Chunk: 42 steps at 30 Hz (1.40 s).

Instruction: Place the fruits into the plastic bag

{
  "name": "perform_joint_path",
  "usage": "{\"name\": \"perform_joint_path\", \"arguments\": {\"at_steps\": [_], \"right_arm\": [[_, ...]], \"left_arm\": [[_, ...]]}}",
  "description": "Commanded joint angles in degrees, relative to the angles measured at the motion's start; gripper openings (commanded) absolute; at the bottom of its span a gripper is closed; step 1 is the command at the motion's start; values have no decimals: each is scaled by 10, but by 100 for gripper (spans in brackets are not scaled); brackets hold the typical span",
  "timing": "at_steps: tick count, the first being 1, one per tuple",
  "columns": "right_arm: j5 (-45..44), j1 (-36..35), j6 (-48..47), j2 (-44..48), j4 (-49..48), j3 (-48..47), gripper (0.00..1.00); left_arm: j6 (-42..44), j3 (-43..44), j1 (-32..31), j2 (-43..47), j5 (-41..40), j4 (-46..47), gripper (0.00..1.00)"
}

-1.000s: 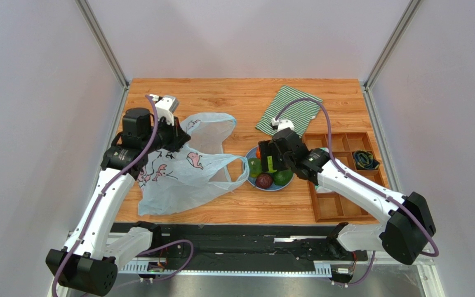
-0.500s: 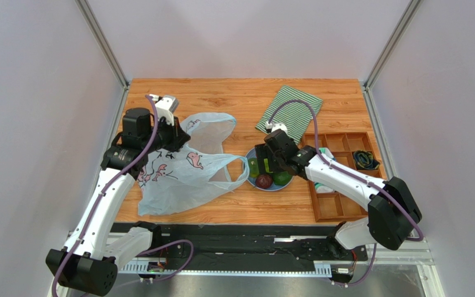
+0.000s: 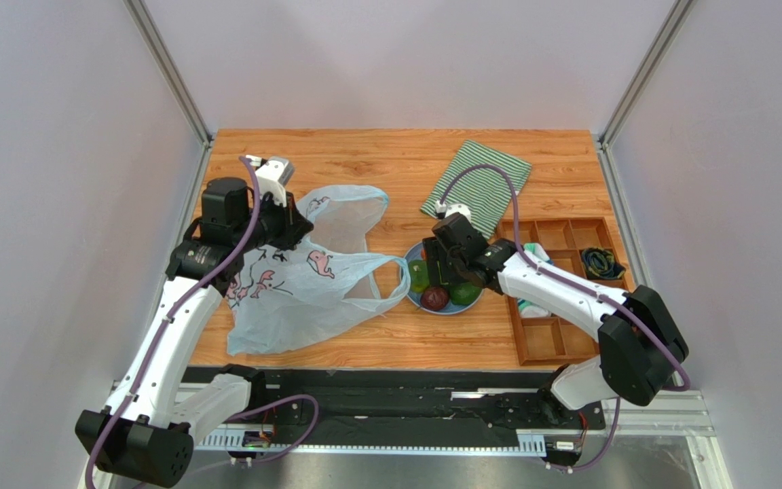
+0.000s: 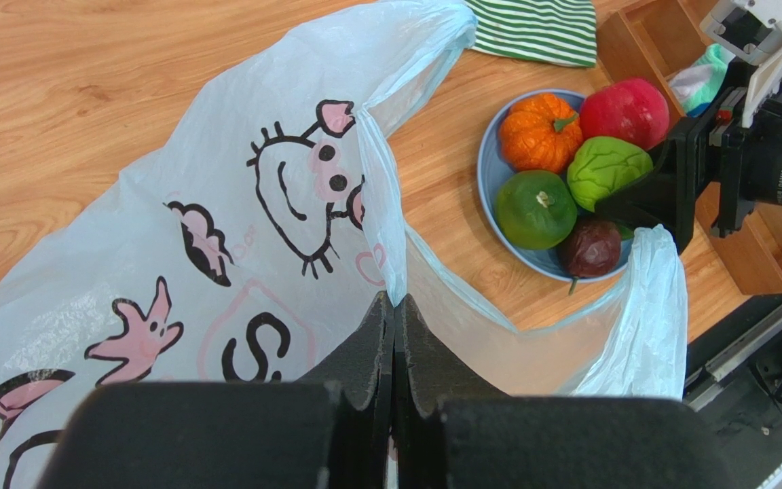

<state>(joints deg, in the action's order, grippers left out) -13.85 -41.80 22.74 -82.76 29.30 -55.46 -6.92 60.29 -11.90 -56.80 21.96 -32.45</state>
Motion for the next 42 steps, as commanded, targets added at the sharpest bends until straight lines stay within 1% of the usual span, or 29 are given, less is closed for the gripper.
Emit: {"name": "perform_joint_path", "arguments": {"at_steps": [1, 3, 11, 15, 21, 23, 26, 29, 30, 31, 33, 34, 36, 37, 40, 42], "right_arm": [[-3, 1, 5, 3, -20, -22, 62], [-3, 2, 5, 6, -19, -20, 57], [2, 2, 3, 23, -14, -20, 46], [25, 1, 2, 49, -8, -24, 40], [68, 1, -8, 124, -2, -43, 39], [94, 1, -16, 143, -20, -52, 38], [130, 8, -21, 143, -69, -67, 38], [223, 31, -17, 107, -101, -99, 36], [254, 47, 1, 88, -136, -105, 36], [310, 51, 9, 75, -154, -110, 35], [359, 52, 14, 33, -183, -137, 34], [411, 52, 17, 15, -186, -148, 33], [455, 47, 19, -19, -186, -174, 32], [493, 45, 13, -51, -185, -180, 31], [530, 23, -1, -106, -175, -192, 29], [533, 4, -2, -124, -181, -192, 29]], "left_arm": [[13, 18, 3, 5, 0, 2, 0], [13, 17, 3, 5, 0, 2, 0], [13, 17, 3, 5, 1, 0, 0], [13, 17, 3, 6, 2, 0, 0], [13, 17, 2, 5, 5, 3, 0], [16, 18, 3, 5, 23, 5, 0], [14, 13, 3, 9, 50, 17, 0], [16, 11, 3, 12, 55, 19, 0], [17, 11, 3, 12, 56, 19, 0], [16, 11, 3, 11, 56, 19, 0], [16, 11, 3, 9, 61, 19, 0], [17, 11, 3, 6, 63, 19, 0], [16, 12, 3, 4, 68, 19, 0], [17, 13, 3, 3, 70, 19, 0], [16, 13, 3, 2, 74, 19, 0], [16, 12, 3, 0, 74, 19, 0]]}}
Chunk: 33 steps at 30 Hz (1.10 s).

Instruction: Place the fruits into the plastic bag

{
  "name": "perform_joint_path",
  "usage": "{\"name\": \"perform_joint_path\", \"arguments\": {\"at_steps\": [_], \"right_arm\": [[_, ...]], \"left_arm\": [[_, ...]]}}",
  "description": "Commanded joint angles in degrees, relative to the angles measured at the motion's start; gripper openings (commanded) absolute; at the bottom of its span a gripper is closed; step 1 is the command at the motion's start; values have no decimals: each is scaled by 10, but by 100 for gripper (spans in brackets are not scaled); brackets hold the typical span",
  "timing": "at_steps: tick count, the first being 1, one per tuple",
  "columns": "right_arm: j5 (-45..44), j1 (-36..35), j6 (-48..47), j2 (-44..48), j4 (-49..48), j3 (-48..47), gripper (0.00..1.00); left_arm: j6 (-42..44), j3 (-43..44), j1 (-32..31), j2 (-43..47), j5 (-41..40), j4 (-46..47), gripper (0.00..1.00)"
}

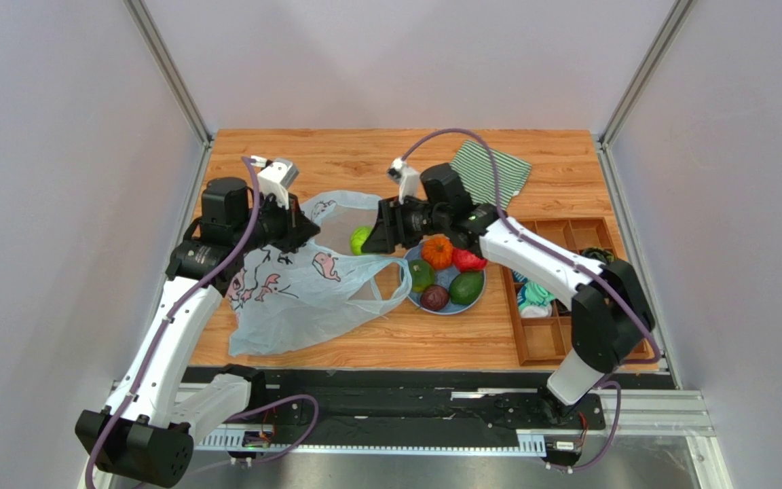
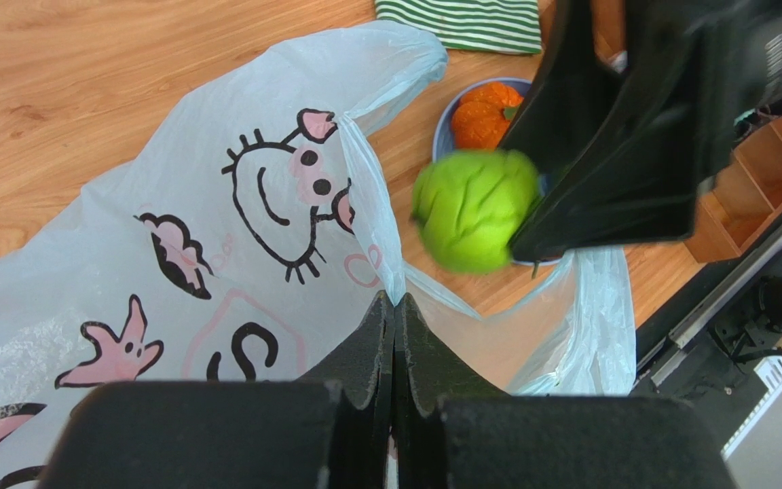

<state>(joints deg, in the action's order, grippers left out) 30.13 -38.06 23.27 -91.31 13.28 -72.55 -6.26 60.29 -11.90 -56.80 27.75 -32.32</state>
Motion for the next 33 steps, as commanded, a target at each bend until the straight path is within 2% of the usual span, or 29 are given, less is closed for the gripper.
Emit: {"name": "perform_joint_path", "arguments": {"at_steps": [1, 12, 18, 21, 22, 24, 25, 26, 27, 33], "right_arm": [[98, -38, -6, -49, -26, -23, 29], [131, -111, 8, -210, -55, -131, 28], [146, -128, 63, -259, -121, -147, 34], [155, -134, 71, -269, -128, -152, 44], [154, -137, 71, -271, -143, -152, 53], [152, -141, 65, -270, -142, -151, 64], [152, -142, 59, -267, -141, -151, 83], [151, -143, 56, -266, -135, -151, 87], [150, -143, 54, -265, -135, -151, 91], [143, -143, 46, -257, -135, -146, 97]], "left_arm": [[9, 12, 3, -2, 16, 17, 0], [6, 13, 3, -11, 27, 16, 0], [4, 14, 3, -14, 26, 16, 0], [3, 15, 3, -15, 26, 16, 0], [3, 14, 3, -15, 25, 16, 0], [3, 14, 3, -15, 25, 16, 0], [3, 15, 3, -14, 26, 16, 0], [3, 14, 3, -14, 25, 15, 0], [3, 14, 3, -14, 25, 15, 0], [3, 14, 3, -13, 24, 15, 0]]}}
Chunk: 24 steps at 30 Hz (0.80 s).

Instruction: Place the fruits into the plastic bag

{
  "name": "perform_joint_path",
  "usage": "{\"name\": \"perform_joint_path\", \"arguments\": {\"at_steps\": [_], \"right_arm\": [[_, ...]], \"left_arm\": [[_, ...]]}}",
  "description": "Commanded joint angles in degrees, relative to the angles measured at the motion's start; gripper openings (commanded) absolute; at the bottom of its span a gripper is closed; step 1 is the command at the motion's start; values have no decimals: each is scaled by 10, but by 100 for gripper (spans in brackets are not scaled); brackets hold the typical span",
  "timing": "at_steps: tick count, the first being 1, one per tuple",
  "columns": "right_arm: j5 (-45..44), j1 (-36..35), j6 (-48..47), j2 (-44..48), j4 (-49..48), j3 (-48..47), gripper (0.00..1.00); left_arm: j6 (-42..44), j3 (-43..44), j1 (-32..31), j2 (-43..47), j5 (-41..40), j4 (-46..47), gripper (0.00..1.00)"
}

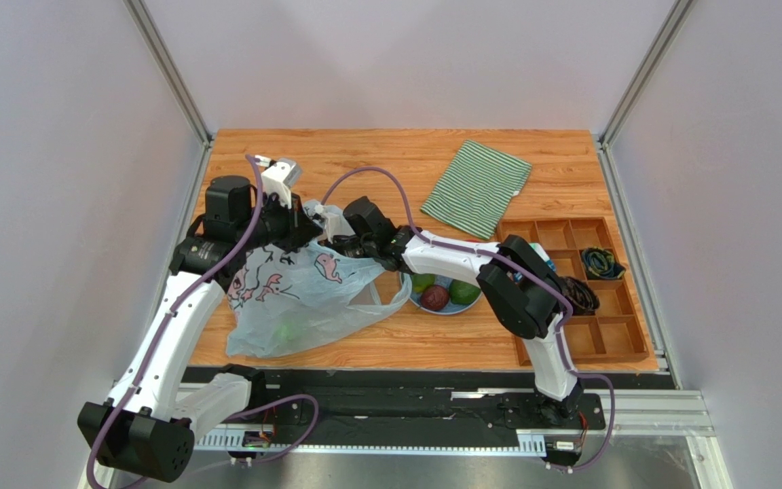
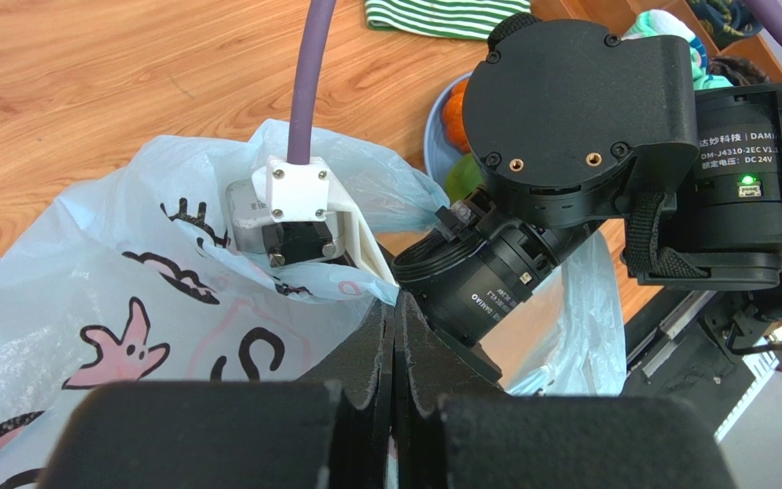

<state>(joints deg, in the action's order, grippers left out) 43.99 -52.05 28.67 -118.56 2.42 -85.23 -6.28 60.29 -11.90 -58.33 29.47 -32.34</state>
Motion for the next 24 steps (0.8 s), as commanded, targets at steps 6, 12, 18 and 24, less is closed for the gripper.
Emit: {"name": "perform_joint_path", "arguments": {"at_steps": [6, 12, 18, 24], "right_arm": [[-14, -2, -10, 36, -27, -5, 94], [-59, 17, -10, 86, -29, 39, 92], [-157, 37, -35, 178, 6, 87, 90], [-279, 42, -77, 271, 79, 120, 91]], "left_arm": [[4, 14, 3, 3, 2, 14, 0], [6, 15, 3, 8, -9, 13, 0], [6, 14, 3, 8, -12, 12, 0], [5, 15, 3, 11, -20, 11, 0]]}}
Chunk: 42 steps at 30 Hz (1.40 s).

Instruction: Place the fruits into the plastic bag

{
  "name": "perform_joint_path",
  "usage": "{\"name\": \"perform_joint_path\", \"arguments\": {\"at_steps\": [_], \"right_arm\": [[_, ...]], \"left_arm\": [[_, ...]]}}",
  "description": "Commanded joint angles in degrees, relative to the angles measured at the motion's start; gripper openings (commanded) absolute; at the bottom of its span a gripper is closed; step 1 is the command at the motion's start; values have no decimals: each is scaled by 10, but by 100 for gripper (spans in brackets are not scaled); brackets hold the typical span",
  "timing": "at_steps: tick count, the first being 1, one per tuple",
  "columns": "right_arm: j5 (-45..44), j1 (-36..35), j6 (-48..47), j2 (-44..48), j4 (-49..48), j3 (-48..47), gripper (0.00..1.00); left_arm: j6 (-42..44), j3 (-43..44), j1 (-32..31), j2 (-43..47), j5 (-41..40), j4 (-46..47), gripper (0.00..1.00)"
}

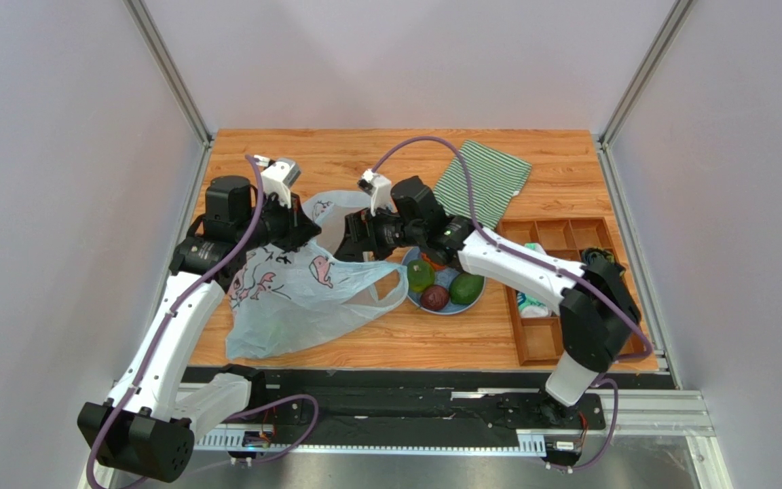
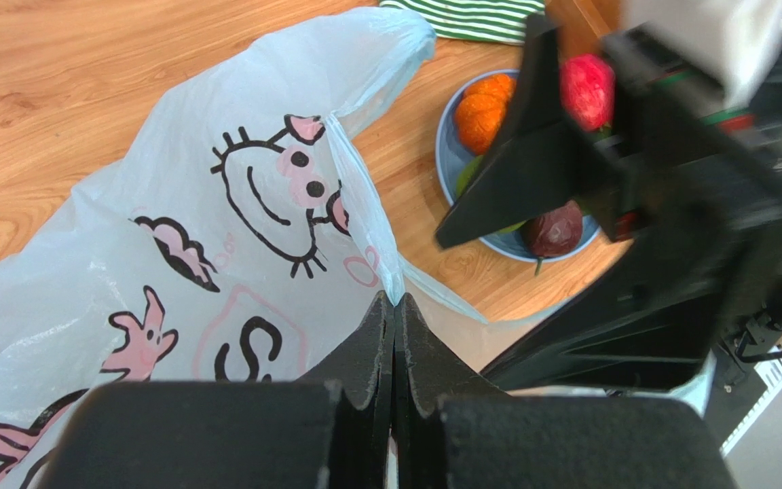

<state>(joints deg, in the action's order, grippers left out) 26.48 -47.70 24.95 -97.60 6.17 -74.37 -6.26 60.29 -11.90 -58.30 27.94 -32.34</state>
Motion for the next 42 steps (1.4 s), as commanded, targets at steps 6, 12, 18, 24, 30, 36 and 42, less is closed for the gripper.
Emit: {"name": "perform_joint_path", "arguments": {"at_steps": [6, 12, 18, 24, 30, 36, 42], "right_arm": [[-186, 22, -60, 134, 93, 48, 91], [-264, 52, -82, 174, 154, 60, 91], [-340, 103, -97, 207, 218, 77, 90], [-362, 153, -101, 223, 249, 101, 87], [-313, 152, -98, 188, 220, 99, 74], [-341, 152, -105, 140, 230, 72, 66], [-403, 154, -104, 157, 258, 79, 78]], "left_arm": [[5, 13, 3, 11, -10, 10, 0], [5, 14, 3, 11, -11, 11, 0], [5, 14, 3, 9, -14, 10, 0], [4, 14, 3, 8, -16, 9, 0], [4, 15, 3, 5, -16, 9, 0], [5, 14, 3, 6, -19, 7, 0], [5, 15, 3, 6, -18, 7, 0]]}}
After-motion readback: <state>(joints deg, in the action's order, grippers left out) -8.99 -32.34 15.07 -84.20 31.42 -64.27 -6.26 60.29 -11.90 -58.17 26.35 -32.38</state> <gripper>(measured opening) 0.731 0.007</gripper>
